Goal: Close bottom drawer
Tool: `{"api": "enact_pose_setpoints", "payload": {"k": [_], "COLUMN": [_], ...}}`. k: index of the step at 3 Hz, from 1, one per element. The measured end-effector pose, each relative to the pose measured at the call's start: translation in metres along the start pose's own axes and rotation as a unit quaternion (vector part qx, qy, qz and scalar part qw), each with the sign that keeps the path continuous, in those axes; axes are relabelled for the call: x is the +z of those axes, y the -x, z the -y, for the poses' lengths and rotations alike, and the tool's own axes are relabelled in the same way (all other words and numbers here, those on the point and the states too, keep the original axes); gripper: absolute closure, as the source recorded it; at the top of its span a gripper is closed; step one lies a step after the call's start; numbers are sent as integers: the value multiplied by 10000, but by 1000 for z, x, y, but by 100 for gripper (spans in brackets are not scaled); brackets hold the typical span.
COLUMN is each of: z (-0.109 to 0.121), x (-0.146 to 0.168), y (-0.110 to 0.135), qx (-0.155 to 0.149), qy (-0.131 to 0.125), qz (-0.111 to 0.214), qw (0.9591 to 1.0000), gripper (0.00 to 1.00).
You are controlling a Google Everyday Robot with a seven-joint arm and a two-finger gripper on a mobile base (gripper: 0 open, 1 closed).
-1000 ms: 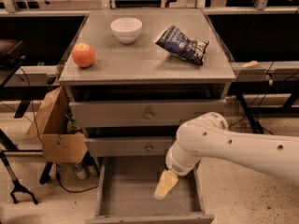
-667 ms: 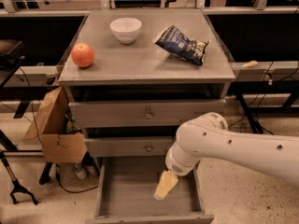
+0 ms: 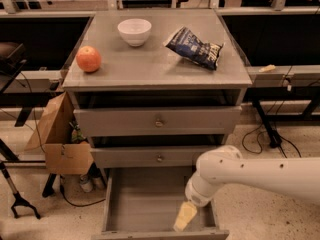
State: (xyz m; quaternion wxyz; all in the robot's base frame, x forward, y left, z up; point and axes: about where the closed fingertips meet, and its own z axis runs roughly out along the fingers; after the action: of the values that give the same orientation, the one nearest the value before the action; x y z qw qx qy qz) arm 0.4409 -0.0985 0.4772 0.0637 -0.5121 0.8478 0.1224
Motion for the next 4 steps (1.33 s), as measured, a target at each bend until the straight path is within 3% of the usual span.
{"api": "enact_pose_setpoints", "payload": {"k": [1,2,4], "z": [-4,-13,-29], "x": [68,133,252], "y": [-39,-64,-124], "qx": [302,364,772], "qy": [562,1057,1760], "qz": [135,315,457], "qw": [9979,9932,9803], "gripper": [18,41,88]}}
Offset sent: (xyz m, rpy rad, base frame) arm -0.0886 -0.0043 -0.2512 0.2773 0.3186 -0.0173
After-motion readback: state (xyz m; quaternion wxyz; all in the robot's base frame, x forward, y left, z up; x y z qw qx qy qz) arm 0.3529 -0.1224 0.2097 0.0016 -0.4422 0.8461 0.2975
